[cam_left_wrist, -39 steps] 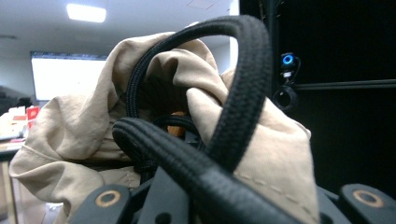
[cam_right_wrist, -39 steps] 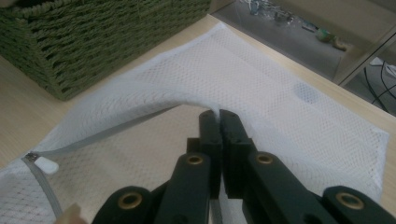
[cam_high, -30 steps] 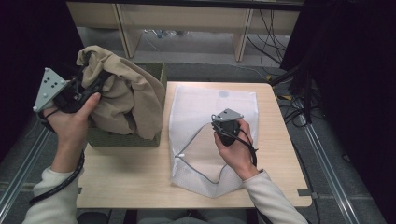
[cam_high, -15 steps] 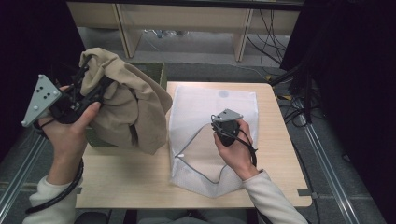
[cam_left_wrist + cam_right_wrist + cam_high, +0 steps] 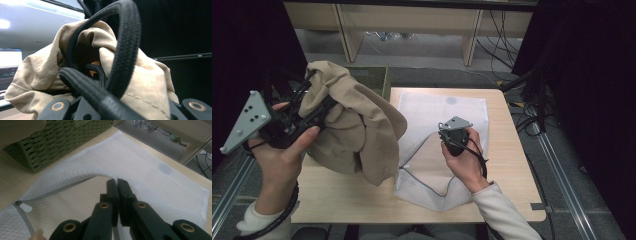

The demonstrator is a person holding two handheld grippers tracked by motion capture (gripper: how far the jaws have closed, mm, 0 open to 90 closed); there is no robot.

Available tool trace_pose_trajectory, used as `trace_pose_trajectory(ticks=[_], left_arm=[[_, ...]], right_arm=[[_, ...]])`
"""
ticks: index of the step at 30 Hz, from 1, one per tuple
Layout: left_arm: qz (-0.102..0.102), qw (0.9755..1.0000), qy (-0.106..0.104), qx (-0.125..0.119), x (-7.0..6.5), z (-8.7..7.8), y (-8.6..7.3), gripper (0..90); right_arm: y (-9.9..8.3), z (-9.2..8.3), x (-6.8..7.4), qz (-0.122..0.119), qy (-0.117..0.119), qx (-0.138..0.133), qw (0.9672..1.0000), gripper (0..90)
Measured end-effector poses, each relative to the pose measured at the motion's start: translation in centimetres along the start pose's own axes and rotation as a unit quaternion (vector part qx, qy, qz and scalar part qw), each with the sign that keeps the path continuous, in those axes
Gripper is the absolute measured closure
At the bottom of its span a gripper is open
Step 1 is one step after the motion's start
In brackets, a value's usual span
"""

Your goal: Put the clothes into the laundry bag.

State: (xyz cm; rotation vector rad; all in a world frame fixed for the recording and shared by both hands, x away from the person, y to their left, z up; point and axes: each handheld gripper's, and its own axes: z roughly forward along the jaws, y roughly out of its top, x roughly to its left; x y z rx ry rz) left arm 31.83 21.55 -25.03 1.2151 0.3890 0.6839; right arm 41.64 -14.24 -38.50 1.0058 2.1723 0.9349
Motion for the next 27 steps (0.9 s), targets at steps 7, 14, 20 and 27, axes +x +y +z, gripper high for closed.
trace_pose_trajectory(ticks=[7,14,20,27], left_arm=[[-0.006,0.9978,-0.064,0.014,-1.6,0.4,-0.1,80.1],[-0.014,0.9952,-0.095,0.020,-2.7,0.8,-0.1,80.1],[-0.015,0.9931,-0.116,0.014,-3.2,1.1,0.4,80.1],[-0.032,0.9879,-0.150,0.025,-4.4,1.8,-0.2,80.1]], right_arm=[[0.0,0.1,-0.2,-0.012,-0.001,-0.005,0.9999,89.9],[0.0,0.0,-0.2,-0.010,0.001,-0.004,0.9999,89.9],[0.0,0.1,-0.3,-0.013,-0.002,-0.008,0.9999,89.9],[0.0,0.1,-0.3,-0.012,0.003,-0.006,0.9999,89.9]])
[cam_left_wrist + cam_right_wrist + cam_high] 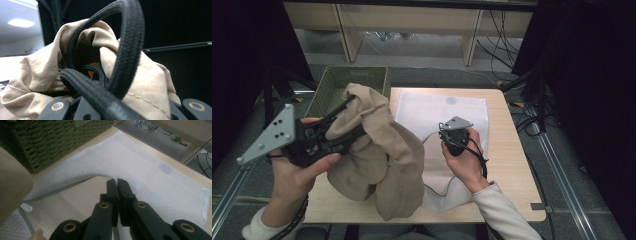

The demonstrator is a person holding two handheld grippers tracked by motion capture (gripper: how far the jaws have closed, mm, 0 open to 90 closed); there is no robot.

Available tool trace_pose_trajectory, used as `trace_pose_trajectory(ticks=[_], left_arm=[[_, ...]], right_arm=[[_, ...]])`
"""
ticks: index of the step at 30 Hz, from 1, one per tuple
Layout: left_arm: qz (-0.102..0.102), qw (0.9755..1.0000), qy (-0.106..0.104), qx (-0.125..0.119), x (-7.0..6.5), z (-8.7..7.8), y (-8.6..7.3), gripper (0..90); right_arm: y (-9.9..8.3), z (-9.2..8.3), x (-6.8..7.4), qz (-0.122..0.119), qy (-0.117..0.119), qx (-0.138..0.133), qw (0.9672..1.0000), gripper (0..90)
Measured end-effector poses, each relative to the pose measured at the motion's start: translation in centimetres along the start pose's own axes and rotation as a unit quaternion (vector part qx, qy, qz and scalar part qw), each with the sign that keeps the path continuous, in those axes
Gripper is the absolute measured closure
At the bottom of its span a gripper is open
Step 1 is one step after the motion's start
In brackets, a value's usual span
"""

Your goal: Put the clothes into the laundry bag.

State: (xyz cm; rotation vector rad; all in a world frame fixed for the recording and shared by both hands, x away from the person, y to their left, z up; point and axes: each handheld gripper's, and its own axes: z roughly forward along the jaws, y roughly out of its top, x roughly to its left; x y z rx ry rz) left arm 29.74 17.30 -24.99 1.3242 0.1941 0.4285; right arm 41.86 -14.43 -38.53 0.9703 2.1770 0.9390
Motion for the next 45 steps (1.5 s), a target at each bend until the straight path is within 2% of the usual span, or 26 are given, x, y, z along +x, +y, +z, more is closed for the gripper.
trace_pose_trajectory(ticks=[4,8,9,11,21,24,25,30,31,34,37,39,41,42,43,45], left_arm=[[-0.017,0.9994,-0.029,0.003,-0.7,0.9,-0.5,80.1],[-0.016,0.9989,-0.044,0.002,-1.2,1.4,-0.3,80.1],[-0.016,0.9988,-0.047,0.001,-1.3,1.5,-0.2,80.1],[-0.020,0.9980,-0.059,-0.004,-1.7,1.9,0.3,80.1],[-0.022,0.9950,-0.098,-0.002,-3.0,3.1,0.6,80.0],[-0.025,0.9943,-0.103,0.003,-3.1,3.4,0.5,80.0],[-0.030,0.9941,-0.105,0.001,-3.2,3.5,0.3,80.0],[-0.041,0.9926,-0.114,-0.001,-3.5,3.9,0.5,80.0],[-0.030,0.9923,-0.120,-0.001,-3.9,4.1,0.8,80.0],[-0.023,0.9917,-0.126,-0.001,-4.1,4.4,1.1,80.0],[-0.034,0.9908,-0.131,0.001,-4.1,4.7,1.0,79.9],[-0.041,0.9898,-0.136,0.002,-4.1,4.9,0.7,80.0],[-0.030,0.9908,-0.132,0.011,-4.1,5.1,0.4,79.9],[-0.032,0.9914,-0.125,0.020,-3.7,5.4,-0.1,79.9],[-0.032,0.9914,-0.125,0.020,-3.7,5.4,-0.1,79.8],[-0.038,0.9916,-0.116,0.043,-3.0,5.8,-1.4,79.8]], right_arm=[[0.0,0.0,0.0,0.000,0.001,0.001,1.0000,89.9],[0.0,0.0,0.0,0.001,0.000,0.000,1.0000,89.9],[0.0,0.0,-0.1,-0.009,-0.004,-0.002,1.0000,89.9],[0.0,-0.1,-0.1,0.000,-0.003,0.000,1.0000,89.9],[0.0,-0.1,-0.2,-0.004,-0.002,-0.001,1.0000,89.9],[0.0,-0.2,-0.1,0.004,0.001,0.002,1.0000,89.9],[0.0,-0.2,0.0,0.015,0.000,0.005,0.9999,89.9],[0.0,-0.2,0.0,0.020,0.001,0.005,0.9998,89.9],[0.0,-0.2,0.0,0.018,0.001,0.005,0.9998,89.9],[0.0,-0.2,0.0,0.017,0.001,0.004,0.9998,89.9],[0.0,-0.2,-0.1,0.012,-0.001,0.001,0.9999,89.9],[0.0,-0.2,-0.1,0.019,-0.002,0.000,0.9998,89.9],[0.0,-0.2,-0.1,0.018,-0.003,0.002,0.9998,89.9],[0.0,-0.2,-0.4,0.008,0.000,0.002,1.0000,89.9],[0.0,-0.2,-0.4,0.008,0.000,0.002,1.0000,89.9],[0.0,-0.1,-0.5,0.005,0.002,0.000,1.0000,90.0]])
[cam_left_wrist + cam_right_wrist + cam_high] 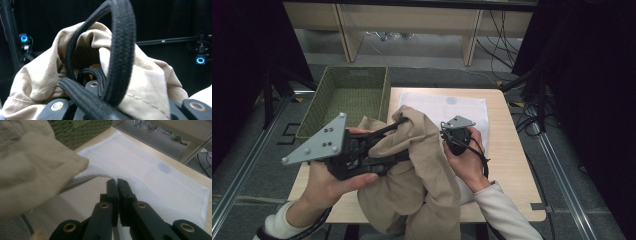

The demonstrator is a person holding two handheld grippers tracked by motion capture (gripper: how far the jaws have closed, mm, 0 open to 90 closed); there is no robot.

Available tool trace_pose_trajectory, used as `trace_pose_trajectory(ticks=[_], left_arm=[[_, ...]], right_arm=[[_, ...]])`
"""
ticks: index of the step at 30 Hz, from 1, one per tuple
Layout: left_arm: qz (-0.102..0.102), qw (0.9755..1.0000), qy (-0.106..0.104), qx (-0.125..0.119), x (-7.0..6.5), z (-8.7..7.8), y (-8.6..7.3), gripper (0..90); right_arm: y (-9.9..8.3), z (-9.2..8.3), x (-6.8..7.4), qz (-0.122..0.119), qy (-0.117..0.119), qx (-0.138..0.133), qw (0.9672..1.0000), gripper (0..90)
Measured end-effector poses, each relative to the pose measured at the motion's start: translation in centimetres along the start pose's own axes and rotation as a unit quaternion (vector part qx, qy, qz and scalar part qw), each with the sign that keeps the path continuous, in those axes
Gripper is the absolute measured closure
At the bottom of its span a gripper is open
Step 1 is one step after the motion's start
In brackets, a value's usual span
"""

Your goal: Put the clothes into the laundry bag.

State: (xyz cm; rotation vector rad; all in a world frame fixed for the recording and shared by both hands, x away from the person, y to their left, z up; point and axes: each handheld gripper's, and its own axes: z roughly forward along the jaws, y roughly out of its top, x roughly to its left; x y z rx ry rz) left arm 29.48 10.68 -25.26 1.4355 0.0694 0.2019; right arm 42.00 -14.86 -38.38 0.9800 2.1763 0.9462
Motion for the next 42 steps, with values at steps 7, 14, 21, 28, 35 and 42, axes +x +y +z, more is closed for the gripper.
trace_pose_trajectory(ticks=[7,14,21,28,35,42], left_arm=[[-0.065,0.9932,0.026,0.092,3.5,1.2,-6.3,79.6],[-0.089,0.9804,0.062,0.165,6.2,1.8,-11.4,79.7],[-0.114,0.9614,0.066,0.241,7.2,2.9,-16.2,79.6],[-0.110,0.9478,0.073,0.290,7.3,4.6,-19.2,79.4],[-0.106,0.9358,0.096,0.322,8.0,6.3,-20.3,79.0],[-0.089,0.9187,0.142,0.357,9.0,7.7,-21.6,77.6]], right_arm=[[0.0,-0.2,0.0,0.021,-0.003,0.000,0.9998,90.0],[0.1,-0.2,-0.1,0.013,-0.005,-0.009,0.9999,90.0],[0.2,-0.4,0.1,0.021,-0.005,-0.010,0.9997,90.0],[0.3,-0.5,0.3,0.013,-0.007,-0.019,0.9997,90.0],[0.5,-0.8,0.8,0.009,0.001,-0.021,0.9997,90.0],[0.7,-1.2,1.4,0.007,0.010,-0.025,0.9996,90.0]])
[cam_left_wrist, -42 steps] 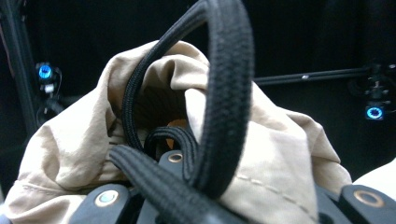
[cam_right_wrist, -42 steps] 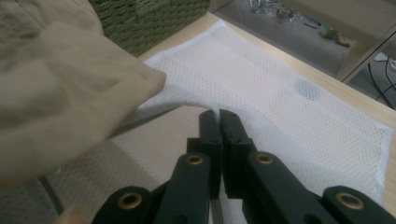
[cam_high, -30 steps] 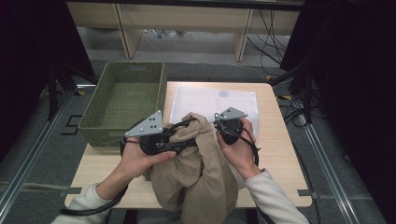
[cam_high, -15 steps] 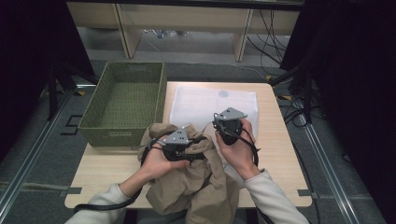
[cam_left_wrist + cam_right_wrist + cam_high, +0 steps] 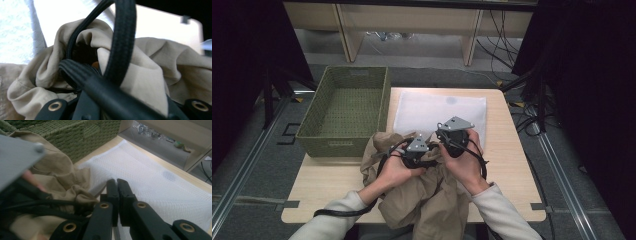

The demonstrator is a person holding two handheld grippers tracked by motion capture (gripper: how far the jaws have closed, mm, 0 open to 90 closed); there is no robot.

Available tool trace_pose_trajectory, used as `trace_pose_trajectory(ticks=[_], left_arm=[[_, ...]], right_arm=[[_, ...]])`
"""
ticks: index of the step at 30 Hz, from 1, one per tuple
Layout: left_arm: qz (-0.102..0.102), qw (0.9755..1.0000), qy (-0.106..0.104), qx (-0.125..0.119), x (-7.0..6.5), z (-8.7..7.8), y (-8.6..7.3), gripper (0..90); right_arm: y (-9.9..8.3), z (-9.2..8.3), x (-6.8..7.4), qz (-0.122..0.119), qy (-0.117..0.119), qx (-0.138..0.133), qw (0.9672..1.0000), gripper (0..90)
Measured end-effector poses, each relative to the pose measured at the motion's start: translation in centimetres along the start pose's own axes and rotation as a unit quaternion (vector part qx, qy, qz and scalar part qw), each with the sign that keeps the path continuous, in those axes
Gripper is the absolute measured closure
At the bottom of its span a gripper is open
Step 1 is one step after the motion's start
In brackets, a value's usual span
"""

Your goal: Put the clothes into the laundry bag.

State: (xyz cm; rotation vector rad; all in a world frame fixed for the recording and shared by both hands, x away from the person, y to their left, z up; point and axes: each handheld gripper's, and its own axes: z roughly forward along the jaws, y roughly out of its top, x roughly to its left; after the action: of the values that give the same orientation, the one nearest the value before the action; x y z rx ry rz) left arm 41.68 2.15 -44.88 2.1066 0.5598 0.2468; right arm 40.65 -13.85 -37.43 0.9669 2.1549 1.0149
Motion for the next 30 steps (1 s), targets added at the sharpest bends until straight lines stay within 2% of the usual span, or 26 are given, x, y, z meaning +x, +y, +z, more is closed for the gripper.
trace_pose_trajectory(ticks=[1,2,3,4,5,6,7,8,9,11,12,13,14,15,18,21,24,25,26,28,29,30], left_arm=[[-0.002,1.0000,-0.001,0.004,0.2,0.3,0.1,77.4],[-0.009,0.9999,0.013,0.000,0.2,0.6,0.0,77.0],[-0.012,0.9998,0.012,0.006,0.3,0.9,0.0,77.0],[-0.003,0.9998,0.007,0.018,0.6,1.2,-0.1,76.4],[-0.007,0.9996,0.005,0.027,0.7,1.6,-0.2,75.1],[-0.020,0.9995,0.010,0.024,0.6,2.0,-0.4,73.8],[-0.021,0.9993,0.013,0.026,0.6,2.4,-0.6,72.0],[-0.009,0.9991,0.008,0.041,0.8,2.4,-0.8,70.2],[-0.026,0.9992,0.010,0.029,0.6,2.7,-0.9,68.5],[-0.005,0.9992,-0.002,0.041,1.0,2.5,-1.1,64.2],[-0.013,0.9995,-0.007,0.028,0.8,2.3,-1.2,55.0],[-0.013,0.9995,-0.007,0.028,0.8,2.3,-1.2,52.0],[-0.012,0.9995,-0.019,0.021,0.8,2.0,-1.2,52.0],[-0.014,0.9997,-0.012,0.013,0.7,1.5,-1.1,45.2],[-0.013,0.9999,-0.008,-0.008,0.5,-0.1,-0.9,40.7],[-0.023,0.9989,-0.007,-0.039,0.2,-2.3,-0.5,38.1],[-0.029,0.9972,-0.004,-0.069,0.6,-4.6,0.0,37.6],[-0.038,0.9965,-0.010,-0.074,0.6,-5.1,0.1,37.1],[-0.032,0.9966,0.008,-0.075,1.0,-5.8,0.3,36.7],[-0.029,0.9959,0.033,-0.079,1.9,-6.8,0.4,33.5],[-0.031,0.9958,0.035,-0.079,2.2,-6.9,0.3,31.6],[-0.030,0.9967,0.040,-0.065,2.6,-6.9,0.2,29.9]], right_arm=[[0.0,0.0,0.0,-0.002,0.002,-0.002,1.0000,90.0],[0.0,0.0,0.2,-0.002,0.005,-0.003,1.0000,90.0],[0.0,0.0,0.2,-0.002,0.005,-0.003,1.0000,90.0],[0.0,0.0,0.3,0.004,0.006,-0.001,1.0000,90.0],[0.0,0.0,0.3,0.002,0.006,0.000,1.0000,90.0],[0.0,0.1,0.2,-0.006,0.006,0.001,1.0000,90.0],[-0.1,0.2,0.3,-0.001,0.008,0.004,1.0000,90.0],[-0.1,0.3,0.4,0.001,0.007,0.005,1.0000,90.0],[-0.2,0.4,0.3,-0.012,0.009,0.004,0.9999,90.0],[-0.3,0.5,0.4,0.004,0.011,0.015,0.9998,90.0],[-0.4,0.6,0.3,0.004,0.011,0.017,0.9998,90.0],[-0.4,0.6,0.3,0.004,0.011,0.017,0.9998,90.0],[-0.4,0.6,0.2,-0.003,0.012,0.015,0.9998,90.0],[-0.3,0.6,0.2,0.011,0.009,0.016,0.9998,90.0],[-0.3,0.5,0.0,0.005,0.005,0.012,0.9999,90.0],[-0.4,0.5,-0.1,0.016,0.004,0.018,0.9997,90.0],[-0.4,0.6,-0.1,0.010,0.003,0.018,0.9998,90.0],[-0.4,0.7,-0.1,0.008,0.005,0.016,0.9998,90.0],[-0.4,0.7,-0.2,0.000,0.005,0.017,0.9998,90.0],[-0.4,0.6,-0.1,0.008,0.005,0.019,0.9998,90.0],[-0.4,0.7,-0.1,0.008,0.005,0.019,0.9998,90.0],[-0.4,0.7,-0.1,0.008,0.005,0.019,0.9998,90.0]])
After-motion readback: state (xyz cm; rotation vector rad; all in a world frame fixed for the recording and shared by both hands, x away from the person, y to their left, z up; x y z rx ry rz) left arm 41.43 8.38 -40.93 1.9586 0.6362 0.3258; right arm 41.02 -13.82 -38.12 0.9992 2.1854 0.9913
